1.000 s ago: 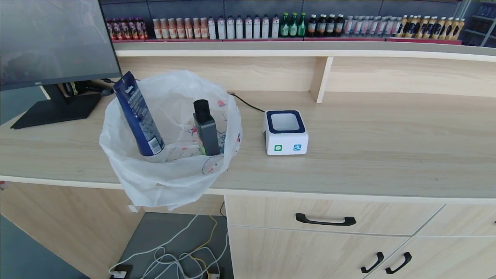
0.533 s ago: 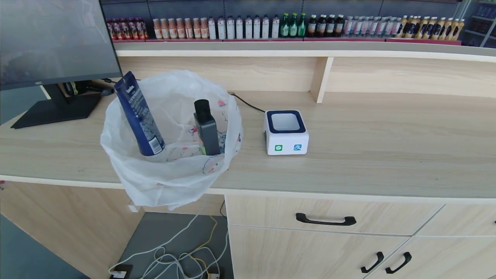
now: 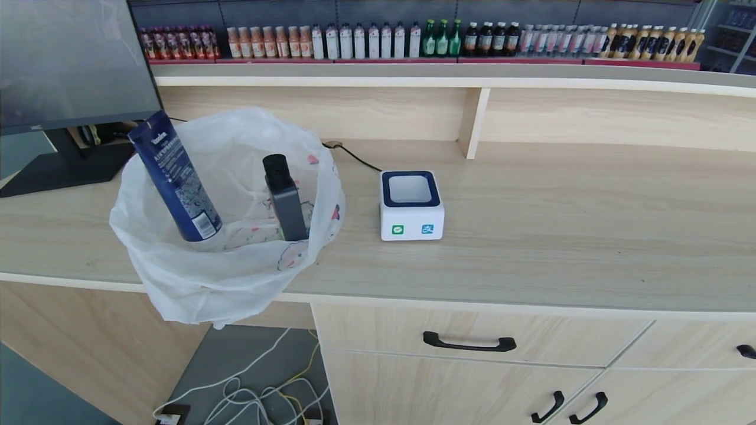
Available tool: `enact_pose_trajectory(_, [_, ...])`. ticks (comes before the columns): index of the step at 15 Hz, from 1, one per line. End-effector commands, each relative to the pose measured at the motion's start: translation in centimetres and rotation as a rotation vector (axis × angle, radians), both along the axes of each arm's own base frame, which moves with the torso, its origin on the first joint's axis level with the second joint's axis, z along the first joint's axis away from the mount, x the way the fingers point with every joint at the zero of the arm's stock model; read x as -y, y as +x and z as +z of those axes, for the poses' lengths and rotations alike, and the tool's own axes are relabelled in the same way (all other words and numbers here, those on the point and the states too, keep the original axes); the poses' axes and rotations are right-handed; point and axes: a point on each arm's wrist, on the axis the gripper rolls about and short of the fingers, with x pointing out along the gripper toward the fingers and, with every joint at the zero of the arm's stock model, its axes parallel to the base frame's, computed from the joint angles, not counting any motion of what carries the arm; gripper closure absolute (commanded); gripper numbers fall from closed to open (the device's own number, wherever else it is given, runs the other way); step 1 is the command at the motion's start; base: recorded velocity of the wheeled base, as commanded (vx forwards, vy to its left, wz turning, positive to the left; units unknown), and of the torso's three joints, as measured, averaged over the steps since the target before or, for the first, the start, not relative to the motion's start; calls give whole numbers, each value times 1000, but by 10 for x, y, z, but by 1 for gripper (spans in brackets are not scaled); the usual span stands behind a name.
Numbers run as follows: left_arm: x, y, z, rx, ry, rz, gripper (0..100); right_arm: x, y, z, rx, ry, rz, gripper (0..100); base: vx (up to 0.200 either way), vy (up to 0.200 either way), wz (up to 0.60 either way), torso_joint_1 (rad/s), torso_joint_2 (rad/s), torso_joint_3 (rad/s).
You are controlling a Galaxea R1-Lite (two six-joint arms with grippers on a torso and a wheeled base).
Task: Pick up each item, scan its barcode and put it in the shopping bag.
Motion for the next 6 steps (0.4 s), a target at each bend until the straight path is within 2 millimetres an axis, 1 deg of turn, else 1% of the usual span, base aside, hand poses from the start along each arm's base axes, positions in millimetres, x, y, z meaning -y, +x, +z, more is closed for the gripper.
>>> enact_pose_trajectory(1, [0,0,0,2,0,1,0,0,0,0,-2,1,0,0,0,0,0,0,0,0])
enact_pose_trajectory(6, [0,0,0,2,7,1,0,0,0,0,-2,4,0,0,0,0,0,0,0,0])
